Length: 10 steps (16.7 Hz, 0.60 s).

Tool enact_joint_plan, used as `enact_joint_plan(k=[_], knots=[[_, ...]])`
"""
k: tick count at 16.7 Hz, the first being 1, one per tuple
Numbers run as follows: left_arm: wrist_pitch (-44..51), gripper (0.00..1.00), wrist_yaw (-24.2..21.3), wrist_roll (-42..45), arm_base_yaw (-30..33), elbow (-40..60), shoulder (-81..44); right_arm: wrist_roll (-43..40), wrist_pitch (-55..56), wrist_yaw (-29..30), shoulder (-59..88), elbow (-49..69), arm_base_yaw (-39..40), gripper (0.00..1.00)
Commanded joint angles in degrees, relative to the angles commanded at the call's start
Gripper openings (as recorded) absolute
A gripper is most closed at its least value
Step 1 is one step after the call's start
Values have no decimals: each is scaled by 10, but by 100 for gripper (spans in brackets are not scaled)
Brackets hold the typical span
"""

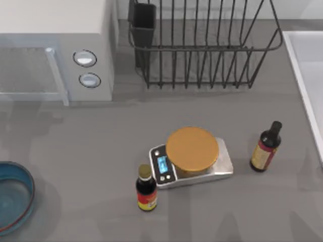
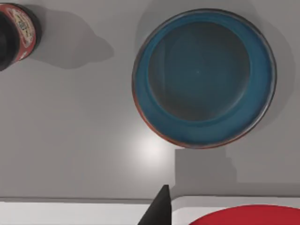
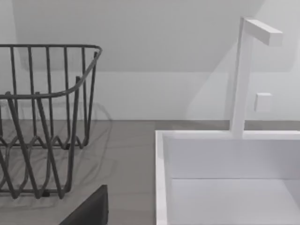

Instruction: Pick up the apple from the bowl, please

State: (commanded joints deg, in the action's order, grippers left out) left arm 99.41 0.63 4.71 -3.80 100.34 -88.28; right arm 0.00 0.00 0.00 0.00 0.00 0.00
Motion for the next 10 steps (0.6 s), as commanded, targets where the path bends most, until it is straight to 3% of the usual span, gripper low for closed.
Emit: enact_joint_plan(k=[5,10], knots=[[-16,0,-1,-40,39,25,-43,0,0,0,0,0,0,100],[-79,0,-4,-196,202,97,-204,0,0,0,0,0,0,100]])
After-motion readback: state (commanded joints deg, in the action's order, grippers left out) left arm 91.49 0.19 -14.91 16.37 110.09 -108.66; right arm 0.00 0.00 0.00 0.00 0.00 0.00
